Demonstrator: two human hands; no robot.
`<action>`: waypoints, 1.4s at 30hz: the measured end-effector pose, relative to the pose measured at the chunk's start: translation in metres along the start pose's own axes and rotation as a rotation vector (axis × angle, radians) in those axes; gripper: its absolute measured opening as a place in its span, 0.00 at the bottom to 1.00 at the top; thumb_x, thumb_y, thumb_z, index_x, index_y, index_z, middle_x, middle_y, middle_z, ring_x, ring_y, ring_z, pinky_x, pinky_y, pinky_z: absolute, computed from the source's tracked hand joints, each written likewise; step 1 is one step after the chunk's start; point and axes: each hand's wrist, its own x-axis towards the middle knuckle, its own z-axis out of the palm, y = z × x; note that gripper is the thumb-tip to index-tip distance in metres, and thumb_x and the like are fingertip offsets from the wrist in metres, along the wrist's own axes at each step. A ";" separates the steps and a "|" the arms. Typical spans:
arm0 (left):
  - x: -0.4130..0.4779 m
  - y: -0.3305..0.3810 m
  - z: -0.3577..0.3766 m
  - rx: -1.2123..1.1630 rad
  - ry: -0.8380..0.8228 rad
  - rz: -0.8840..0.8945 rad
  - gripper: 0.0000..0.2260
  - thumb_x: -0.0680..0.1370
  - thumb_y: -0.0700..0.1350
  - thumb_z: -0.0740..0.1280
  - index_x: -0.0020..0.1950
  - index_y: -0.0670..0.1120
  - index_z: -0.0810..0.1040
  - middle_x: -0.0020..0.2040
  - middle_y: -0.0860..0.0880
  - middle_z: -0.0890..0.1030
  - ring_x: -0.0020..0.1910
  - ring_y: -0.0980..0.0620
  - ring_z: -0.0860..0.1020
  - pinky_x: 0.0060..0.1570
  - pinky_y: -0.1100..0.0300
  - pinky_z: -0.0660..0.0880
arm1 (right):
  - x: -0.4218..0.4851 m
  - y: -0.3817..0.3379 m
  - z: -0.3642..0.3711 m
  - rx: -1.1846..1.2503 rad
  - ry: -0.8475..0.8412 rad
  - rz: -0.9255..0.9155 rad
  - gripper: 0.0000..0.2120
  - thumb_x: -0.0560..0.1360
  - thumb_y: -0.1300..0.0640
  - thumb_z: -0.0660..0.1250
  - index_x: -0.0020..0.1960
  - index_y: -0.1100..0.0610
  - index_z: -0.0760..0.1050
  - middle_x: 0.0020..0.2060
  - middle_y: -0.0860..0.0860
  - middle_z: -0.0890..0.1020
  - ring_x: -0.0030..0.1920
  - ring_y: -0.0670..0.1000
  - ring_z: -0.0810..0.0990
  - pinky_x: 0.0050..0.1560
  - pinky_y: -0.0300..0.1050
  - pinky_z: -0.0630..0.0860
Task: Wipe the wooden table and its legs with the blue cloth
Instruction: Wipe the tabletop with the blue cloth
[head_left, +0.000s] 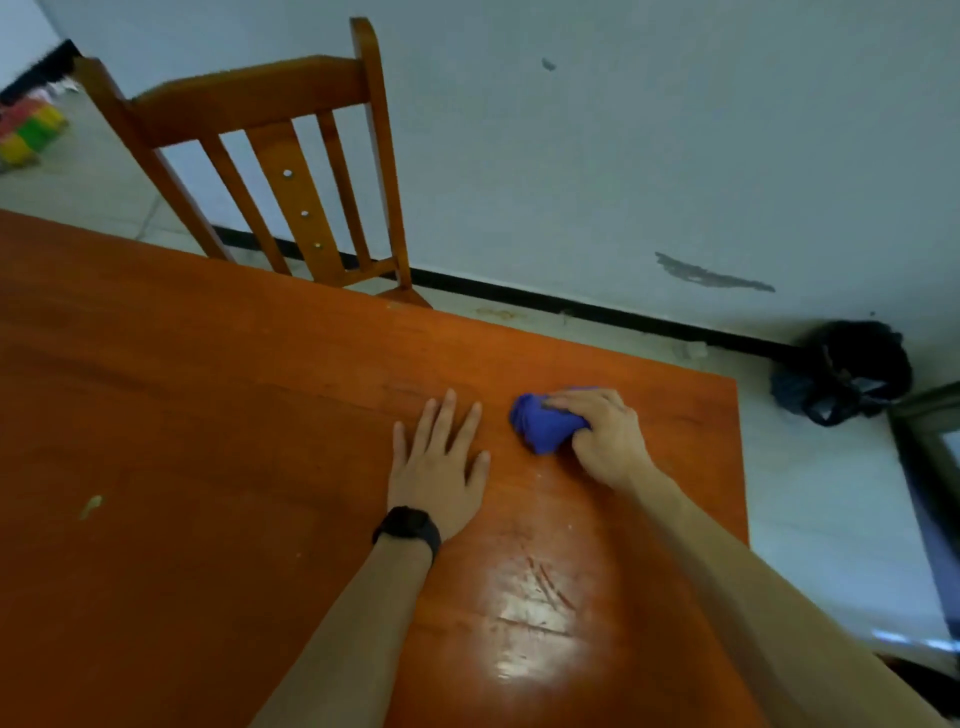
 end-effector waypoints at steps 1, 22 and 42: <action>-0.001 0.006 0.004 0.008 -0.018 -0.007 0.29 0.80 0.63 0.38 0.80 0.60 0.41 0.81 0.52 0.38 0.80 0.49 0.38 0.75 0.40 0.38 | -0.020 0.000 0.000 0.027 -0.037 -0.016 0.30 0.61 0.60 0.54 0.56 0.46 0.83 0.56 0.41 0.82 0.61 0.49 0.73 0.67 0.50 0.68; 0.049 0.090 0.002 0.006 -0.282 -0.145 0.29 0.80 0.67 0.40 0.75 0.64 0.28 0.74 0.50 0.22 0.74 0.44 0.25 0.72 0.35 0.30 | -0.034 0.087 -0.075 0.077 0.022 0.072 0.22 0.64 0.63 0.58 0.47 0.43 0.83 0.48 0.40 0.83 0.55 0.49 0.76 0.62 0.55 0.70; 0.052 0.091 0.004 -0.025 -0.233 -0.165 0.27 0.81 0.66 0.39 0.74 0.65 0.27 0.73 0.52 0.20 0.73 0.46 0.23 0.71 0.36 0.28 | -0.007 0.105 -0.109 -0.211 -0.269 -0.043 0.20 0.65 0.65 0.59 0.48 0.49 0.84 0.55 0.43 0.83 0.59 0.49 0.77 0.61 0.51 0.74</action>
